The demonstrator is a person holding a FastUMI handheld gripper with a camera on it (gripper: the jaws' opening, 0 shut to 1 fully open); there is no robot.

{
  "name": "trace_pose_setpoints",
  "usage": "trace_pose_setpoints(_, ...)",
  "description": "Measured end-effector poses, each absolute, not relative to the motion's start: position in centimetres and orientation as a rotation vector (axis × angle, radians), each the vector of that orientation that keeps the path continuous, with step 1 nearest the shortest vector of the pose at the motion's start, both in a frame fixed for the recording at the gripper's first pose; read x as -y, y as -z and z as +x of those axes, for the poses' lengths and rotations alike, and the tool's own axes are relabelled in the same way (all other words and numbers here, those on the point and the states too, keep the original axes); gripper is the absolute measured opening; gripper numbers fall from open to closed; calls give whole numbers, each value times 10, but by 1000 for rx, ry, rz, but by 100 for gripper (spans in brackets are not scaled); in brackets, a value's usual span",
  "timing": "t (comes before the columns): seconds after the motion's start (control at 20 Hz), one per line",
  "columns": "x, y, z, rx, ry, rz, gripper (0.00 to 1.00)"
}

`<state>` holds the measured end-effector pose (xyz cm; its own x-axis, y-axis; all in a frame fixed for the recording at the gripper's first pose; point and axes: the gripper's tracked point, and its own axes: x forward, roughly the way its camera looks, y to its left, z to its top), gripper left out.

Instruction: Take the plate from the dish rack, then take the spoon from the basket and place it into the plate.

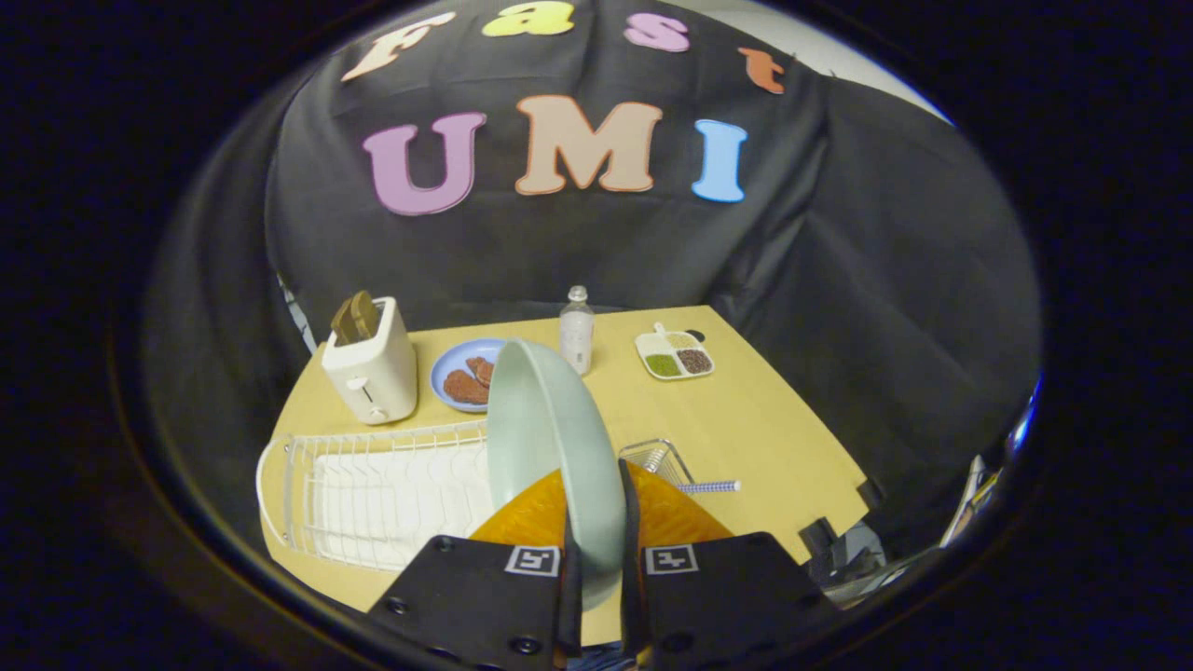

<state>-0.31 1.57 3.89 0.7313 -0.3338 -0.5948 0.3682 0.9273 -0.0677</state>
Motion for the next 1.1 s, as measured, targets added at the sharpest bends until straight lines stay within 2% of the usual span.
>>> trace_pose_setpoints(0.3,48,13,-111,-700,621,298,19)
trace_pose_setpoints(0.55,79,71,-151,-783,748,471,19)
trace_pose_setpoints(0.7,88,106,-155,-842,764,556,19)
trace_pose_setpoints(1.1,94,153,-123,-880,689,718,21)
